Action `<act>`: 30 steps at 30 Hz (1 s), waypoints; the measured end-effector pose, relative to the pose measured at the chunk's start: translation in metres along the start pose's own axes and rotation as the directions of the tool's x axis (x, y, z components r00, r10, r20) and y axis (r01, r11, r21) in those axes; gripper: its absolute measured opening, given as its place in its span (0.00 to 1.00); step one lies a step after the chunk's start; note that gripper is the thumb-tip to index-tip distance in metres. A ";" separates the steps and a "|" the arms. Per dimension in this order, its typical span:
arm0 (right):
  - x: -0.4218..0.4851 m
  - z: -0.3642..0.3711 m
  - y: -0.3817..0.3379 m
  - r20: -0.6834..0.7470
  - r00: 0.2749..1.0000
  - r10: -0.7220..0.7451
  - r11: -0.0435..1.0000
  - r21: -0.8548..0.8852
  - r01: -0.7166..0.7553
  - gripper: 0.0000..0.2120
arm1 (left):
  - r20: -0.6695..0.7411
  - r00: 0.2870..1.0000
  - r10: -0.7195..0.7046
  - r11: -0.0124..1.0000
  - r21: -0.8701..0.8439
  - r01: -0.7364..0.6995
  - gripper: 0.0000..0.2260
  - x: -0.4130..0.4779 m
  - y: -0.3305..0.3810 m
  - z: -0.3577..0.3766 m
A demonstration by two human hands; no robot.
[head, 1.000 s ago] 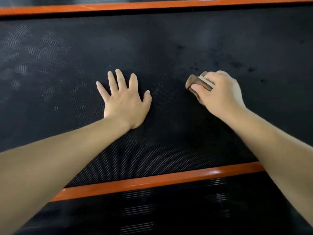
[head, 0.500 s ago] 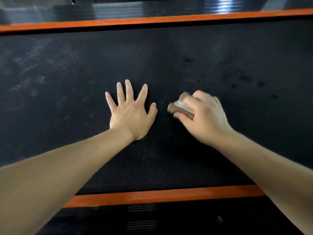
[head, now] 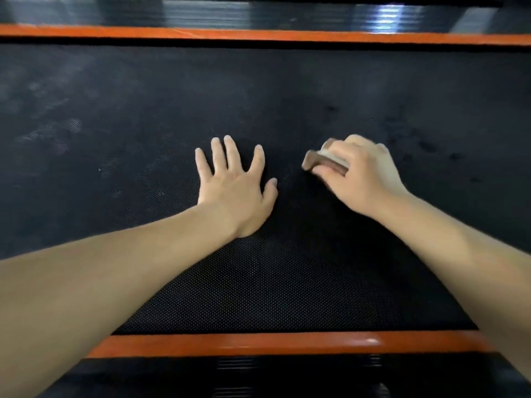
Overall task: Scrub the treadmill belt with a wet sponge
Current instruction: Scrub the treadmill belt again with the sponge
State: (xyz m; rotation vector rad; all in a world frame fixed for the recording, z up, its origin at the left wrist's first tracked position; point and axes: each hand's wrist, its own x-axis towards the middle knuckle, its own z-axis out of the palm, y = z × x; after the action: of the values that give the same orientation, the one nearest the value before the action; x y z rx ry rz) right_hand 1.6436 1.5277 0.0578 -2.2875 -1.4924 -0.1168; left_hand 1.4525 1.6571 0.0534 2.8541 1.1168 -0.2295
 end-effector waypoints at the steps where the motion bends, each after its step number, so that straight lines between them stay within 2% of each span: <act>1: 0.016 0.000 0.008 -0.028 0.997 0.075 0.997 -0.011 -0.076 0.14 | 0.013 1.000 0.024 1.000 0.010 -0.024 0.32 0.002 -0.002 -0.002; 3: 0.045 0.000 0.021 -0.102 0.957 0.273 0.961 -0.026 -0.276 0.14 | 0.024 0.997 0.070 0.997 -0.016 -0.070 0.32 0.012 -0.006 -0.007; 4: 0.054 0.001 0.021 -0.123 0.939 0.322 0.944 -0.031 -0.328 0.14 | 0.019 0.996 0.087 0.996 -0.036 -0.087 0.31 0.022 -0.009 -0.010; 5: 0.057 0.004 0.016 -0.115 0.944 0.310 0.947 -0.046 -0.317 0.14 | 0.015 0.996 0.093 0.994 -0.059 -0.092 0.31 0.033 -0.011 -0.013; 8: 0.041 0.011 0.000 -0.023 0.995 0.096 0.995 -0.002 -0.096 0.11 | -0.008 0.997 0.070 0.991 -0.117 -0.071 0.30 0.063 -0.013 -0.012; 10: 0.043 0.007 0.008 0.006 0.998 0.060 0.998 0.018 -0.060 0.11 | -0.045 0.997 0.056 0.991 -0.122 -0.061 0.30 0.067 -0.012 -0.006; 12: 0.072 0.004 0.029 -0.049 0.981 0.187 0.982 -0.004 -0.187 0.11 | -0.072 0.995 0.063 0.988 -0.137 -0.073 0.31 0.066 -0.012 -0.001; 14: 0.099 0.005 0.042 -0.121 0.931 0.343 0.938 -0.016 -0.348 0.12 | -0.089 0.994 0.067 0.984 -0.158 -0.081 0.31 0.065 -0.013 0.000; 16: 0.108 0.016 0.037 -0.129 0.954 0.271 0.957 -0.068 -0.281 0.12 | -0.104 0.992 0.070 0.983 -0.162 -0.086 0.31 0.066 -0.013 -0.001; 19: 0.100 0.025 0.021 -0.040 0.999 0.034 0.999 -0.040 -0.036 0.13 | -0.124 0.990 0.068 0.984 -0.157 -0.088 0.31 0.066 -0.012 0.000; 20: 0.104 0.022 0.025 -0.026 0.999 0.039 0.999 -0.027 -0.040 0.13 | -0.131 0.989 0.069 0.984 -0.155 -0.089 0.31 0.066 -0.012 0.000; 22: 0.127 0.020 0.037 -0.059 0.982 0.180 0.983 -0.030 -0.182 0.14 | -0.136 0.988 0.073 0.983 -0.155 -0.094 0.31 0.067 -0.012 0.000; 24: 0.150 0.020 0.042 -0.119 0.935 0.335 0.939 -0.039 -0.341 0.15 | -0.135 0.988 0.072 0.983 -0.157 -0.093 0.31 0.067 -0.012 0.000; 25: 0.155 0.024 0.038 -0.127 0.929 0.346 0.933 -0.061 -0.356 0.15 | -0.135 0.988 0.072 0.983 -0.156 -0.093 0.31 0.067 -0.012 0.001; 27: 0.150 0.034 0.023 -0.100 0.968 0.231 0.967 -0.090 -0.240 0.15 | -0.134 0.988 0.078 0.983 -0.152 -0.098 0.31 0.067 -0.011 0.001; 29: 0.140 0.040 0.011 -0.038 0.995 0.094 0.995 -0.026 -0.095 0.13 | -0.128 0.989 0.073 0.984 -0.153 -0.092 0.31 0.067 -0.011 0.000; 30: 0.140 0.038 0.014 -0.018 0.996 0.088 0.996 -0.016 -0.088 0.13 | -0.125 0.990 0.073 0.984 -0.152 -0.091 0.31 0.067 -0.011 -0.001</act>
State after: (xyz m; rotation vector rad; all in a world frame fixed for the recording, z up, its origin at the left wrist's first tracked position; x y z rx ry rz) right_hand 1.7102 1.6575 0.0594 -2.3554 -1.3846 -0.1245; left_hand 1.4934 1.7101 0.0434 2.7959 0.9841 0.0330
